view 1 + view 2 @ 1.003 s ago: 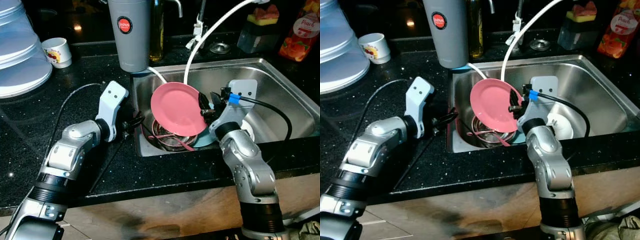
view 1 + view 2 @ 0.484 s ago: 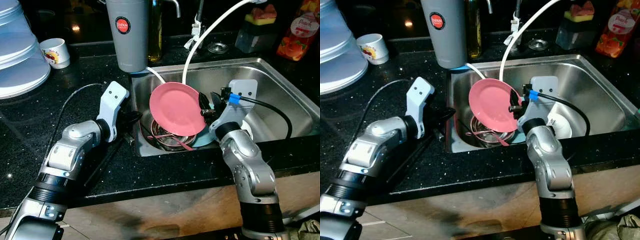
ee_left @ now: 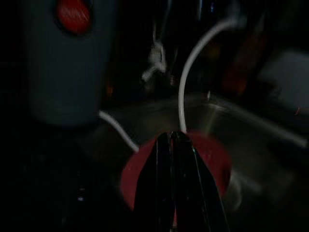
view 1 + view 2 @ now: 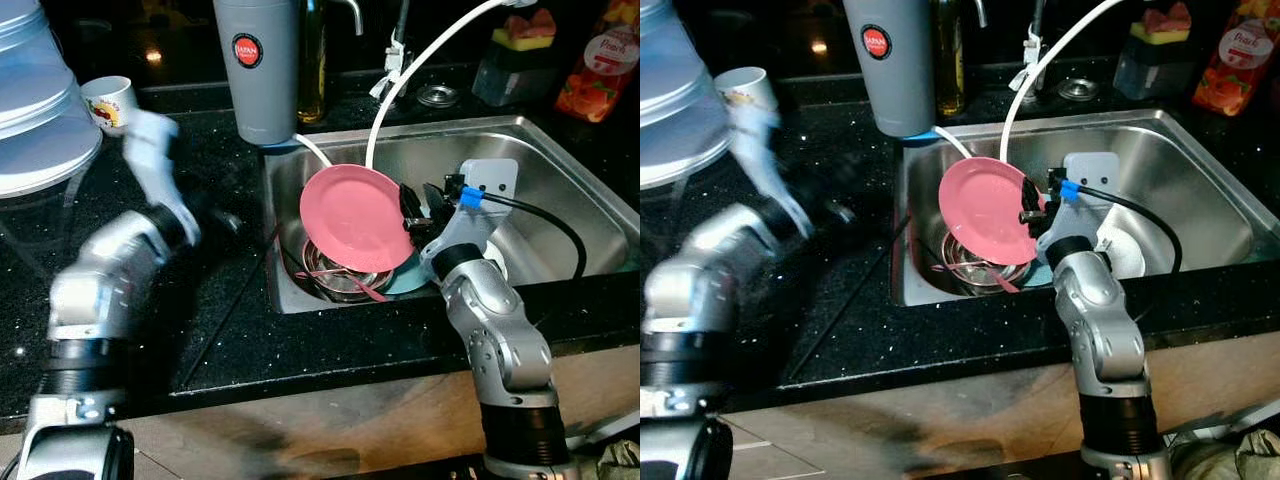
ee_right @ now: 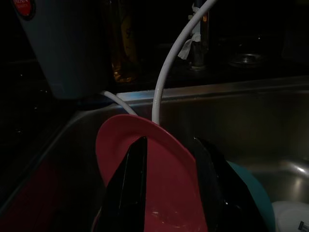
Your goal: Kitchen organization
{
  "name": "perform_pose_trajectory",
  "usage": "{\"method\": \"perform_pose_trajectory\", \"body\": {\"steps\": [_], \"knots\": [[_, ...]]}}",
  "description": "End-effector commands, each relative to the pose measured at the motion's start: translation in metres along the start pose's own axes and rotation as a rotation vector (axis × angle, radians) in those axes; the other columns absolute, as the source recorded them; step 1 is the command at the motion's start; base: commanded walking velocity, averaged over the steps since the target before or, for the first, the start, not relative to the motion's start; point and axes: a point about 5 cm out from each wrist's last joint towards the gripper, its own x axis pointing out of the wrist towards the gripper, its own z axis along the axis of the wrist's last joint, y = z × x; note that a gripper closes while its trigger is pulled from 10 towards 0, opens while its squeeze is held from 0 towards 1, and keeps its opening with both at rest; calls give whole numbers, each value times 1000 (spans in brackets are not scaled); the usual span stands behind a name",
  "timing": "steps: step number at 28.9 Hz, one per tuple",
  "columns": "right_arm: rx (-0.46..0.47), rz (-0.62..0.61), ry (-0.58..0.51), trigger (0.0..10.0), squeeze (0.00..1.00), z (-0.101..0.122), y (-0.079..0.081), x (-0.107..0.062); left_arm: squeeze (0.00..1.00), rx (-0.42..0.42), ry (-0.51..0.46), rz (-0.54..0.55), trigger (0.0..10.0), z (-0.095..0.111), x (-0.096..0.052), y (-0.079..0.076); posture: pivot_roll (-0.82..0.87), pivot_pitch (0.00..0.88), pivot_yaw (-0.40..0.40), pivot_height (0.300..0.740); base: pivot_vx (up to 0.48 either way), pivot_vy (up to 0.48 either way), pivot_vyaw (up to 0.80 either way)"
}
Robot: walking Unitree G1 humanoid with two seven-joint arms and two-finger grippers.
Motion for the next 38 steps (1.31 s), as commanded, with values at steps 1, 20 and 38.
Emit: {"method": "perform_pose_trajectory", "body": {"steps": [1, 20, 38], "knots": [[4, -2, 5, 10000, 0, -2, 0, 0, 0, -30, -7, -8, 0, 2, -4, 2, 5, 59, 35, 740, 0, 0, 0], [7, 30, 0, 10000, 0, -2, 7, 2, 1000, 271, 301, -82, 10000, -43, -3, -15, 9, 38, 31, 740, 0, 0, 0], [8, 31, -1, 10000, 0, -3, 11, 0, 0, 286, 482, -254, 10000, -62, 17, -30, 5, 36, 60, 740, 0, 0, 0]]}}
